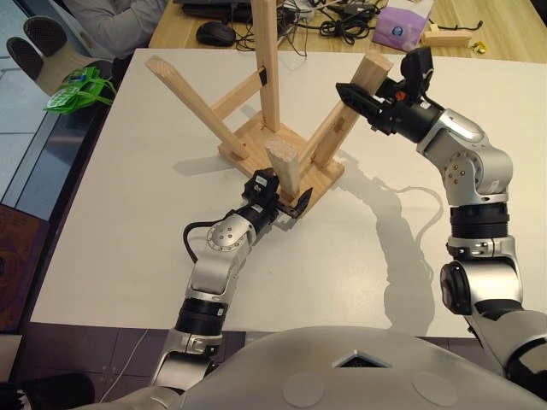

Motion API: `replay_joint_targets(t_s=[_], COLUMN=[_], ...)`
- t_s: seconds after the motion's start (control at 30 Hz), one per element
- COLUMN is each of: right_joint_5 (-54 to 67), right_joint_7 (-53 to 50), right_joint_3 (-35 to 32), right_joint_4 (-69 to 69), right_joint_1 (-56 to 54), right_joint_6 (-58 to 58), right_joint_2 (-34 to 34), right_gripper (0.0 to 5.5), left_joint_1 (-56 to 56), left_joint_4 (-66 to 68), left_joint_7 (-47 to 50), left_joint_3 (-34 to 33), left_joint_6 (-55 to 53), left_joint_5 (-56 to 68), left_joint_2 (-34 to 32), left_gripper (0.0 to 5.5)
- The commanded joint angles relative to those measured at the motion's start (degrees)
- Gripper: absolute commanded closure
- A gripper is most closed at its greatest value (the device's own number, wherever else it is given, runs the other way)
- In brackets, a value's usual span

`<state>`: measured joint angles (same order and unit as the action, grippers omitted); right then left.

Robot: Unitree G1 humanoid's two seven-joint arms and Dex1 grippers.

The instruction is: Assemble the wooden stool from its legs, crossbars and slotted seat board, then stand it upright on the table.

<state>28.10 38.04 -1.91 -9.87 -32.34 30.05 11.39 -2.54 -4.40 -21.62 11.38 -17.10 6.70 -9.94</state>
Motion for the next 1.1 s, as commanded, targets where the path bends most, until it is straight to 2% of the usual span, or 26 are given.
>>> replay_joint_targets(t_s=[0.03, 0.3, 0.4, 0.47, 0.53, 0.67, 0.83, 1.0, 1.1], right_joint_5=[2.0, 2.1, 2.3, -1.2, -7.3, -8.9, -12.0, -14.9, -17.9], right_joint_7=[-1.8, -6.6, -7.1, -6.2, -5.9, 0.9, 6.2, 10.5, 16.0], right_joint_3=[-3.8, -7.9, -8.0, -4.1, 3.3, 12.1, 16.6, 23.8, 29.5], right_joint_4=[0.0, 2.4, 5.5, 6.6, 7.7, 15.0, 15.2, 15.0, 13.2], right_joint_1=[-3.3, -7.4, -10.4, -11.7, -13.2, -16.7, -20.4, -14.7, -10.7], right_joint_6=[-1.6, -6.9, -8.3, -6.6, 0.0, 12.6, 11.0, 10.5, 9.2], right_joint_2=[-0.8, -1.6, -0.7, 2.0, 6.9, 14.3, 16.6, 17.7, 21.5], right_gripper=[2.28, 2.28, 2.81, 3.27, 3.66, 4.49, 5.43, 5.47, 5.47], left_joint_1=[-0.2, -0.1, -0.3, -0.5, -0.7, -0.9, -0.6, -0.4, -0.5], left_joint_4=[1.3, 1.5, 1.5, 1.5, 1.4, 1.6, 2.1, 2.5, 2.5], left_joint_7=[0.0, 0.1, 0.1, 0.2, 0.4, 0.9, 1.9, 2.4, 2.8], left_joint_3=[0.5, 0.6, 0.6, 0.6, 0.8, 1.0, 1.2, 1.2, 1.4], left_joint_6=[-1.8, -1.7, -1.7, -1.7, -1.5, -1.0, -0.5, -0.2, -0.1], left_joint_5=[-0.3, -0.4, -0.4, -0.5, -0.7, -1.1, -1.3, -1.3, -1.4], left_joint_2=[0.2, 0.3, 0.3, 0.4, 0.5, 1.1, 2.1, 2.5, 2.8], left_gripper=[0.1, 0.1, 0.1, 0.1, 0.1, 0.1, 0.1, 0.1, 0.1])
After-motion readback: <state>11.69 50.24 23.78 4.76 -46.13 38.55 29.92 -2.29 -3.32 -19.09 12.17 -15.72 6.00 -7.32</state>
